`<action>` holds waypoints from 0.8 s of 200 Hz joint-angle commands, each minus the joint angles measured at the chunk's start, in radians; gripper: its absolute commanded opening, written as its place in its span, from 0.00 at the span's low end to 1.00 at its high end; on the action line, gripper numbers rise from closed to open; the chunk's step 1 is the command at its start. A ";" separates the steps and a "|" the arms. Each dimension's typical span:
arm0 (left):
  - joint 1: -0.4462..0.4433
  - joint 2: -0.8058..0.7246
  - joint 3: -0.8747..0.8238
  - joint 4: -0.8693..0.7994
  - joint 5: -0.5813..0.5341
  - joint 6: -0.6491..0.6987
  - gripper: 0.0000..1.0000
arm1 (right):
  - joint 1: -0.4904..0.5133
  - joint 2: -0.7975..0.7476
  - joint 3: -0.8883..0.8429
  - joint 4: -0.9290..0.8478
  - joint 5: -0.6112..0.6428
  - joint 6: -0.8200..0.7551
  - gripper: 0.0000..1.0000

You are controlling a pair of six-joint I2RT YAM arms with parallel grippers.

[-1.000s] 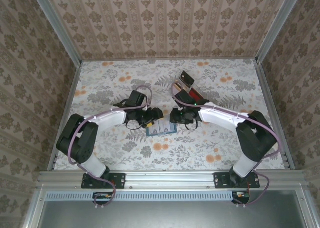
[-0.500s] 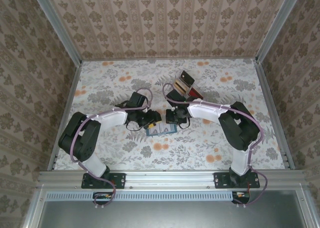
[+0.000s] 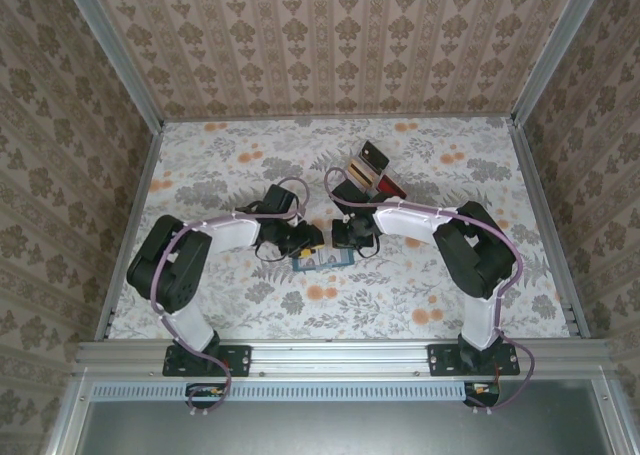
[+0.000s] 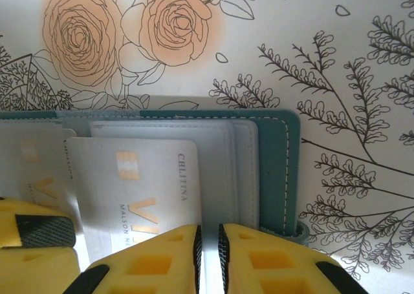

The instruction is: Take the credit cards out of the card holder

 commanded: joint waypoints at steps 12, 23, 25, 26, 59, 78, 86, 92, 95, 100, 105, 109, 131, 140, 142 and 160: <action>0.001 0.013 0.028 0.033 0.050 0.017 0.36 | 0.002 0.058 0.001 -0.062 -0.006 0.006 0.20; 0.001 0.016 0.026 0.052 0.067 0.010 0.36 | 0.002 0.062 0.001 -0.064 -0.006 0.007 0.20; 0.001 0.015 0.026 0.056 0.071 0.010 0.36 | 0.002 0.062 0.001 -0.065 -0.006 0.006 0.20; 0.001 0.015 0.026 0.059 0.072 0.008 0.36 | 0.002 0.062 0.001 -0.065 -0.007 0.006 0.20; 0.002 0.026 0.024 0.063 0.104 0.004 0.37 | 0.000 0.054 -0.007 -0.053 -0.013 0.010 0.20; 0.006 0.022 0.028 0.006 0.041 0.025 0.37 | 0.000 0.051 -0.005 -0.052 -0.016 0.012 0.19; 0.007 0.016 0.027 -0.005 0.028 0.031 0.37 | 0.000 0.054 -0.005 -0.052 -0.016 0.012 0.19; 0.007 0.012 0.027 -0.009 0.021 0.036 0.37 | 0.000 0.054 -0.007 -0.052 -0.016 0.012 0.19; 0.006 0.009 0.025 -0.010 0.019 0.037 0.37 | -0.001 0.054 -0.007 -0.052 -0.017 0.012 0.19; 0.007 0.006 0.026 -0.010 0.018 0.039 0.37 | 0.000 0.055 -0.007 -0.052 -0.017 0.012 0.19; 0.007 0.005 0.026 -0.012 0.016 0.041 0.37 | 0.000 0.055 -0.008 -0.052 -0.017 0.012 0.19; 0.008 0.004 0.026 -0.012 0.016 0.042 0.37 | 0.000 0.056 -0.008 -0.052 -0.017 0.012 0.19; 0.006 0.021 0.026 -0.017 0.014 0.038 0.36 | 0.000 0.062 -0.013 -0.050 -0.020 0.012 0.19; 0.007 0.029 0.023 -0.010 0.017 0.036 0.36 | 0.000 0.061 -0.013 -0.049 -0.020 0.012 0.19; 0.007 0.030 0.021 -0.006 0.018 0.034 0.36 | 0.001 0.063 -0.012 -0.049 -0.021 0.012 0.19; 0.007 0.041 0.010 0.032 0.043 0.023 0.36 | -0.001 0.061 -0.013 -0.048 -0.024 0.013 0.19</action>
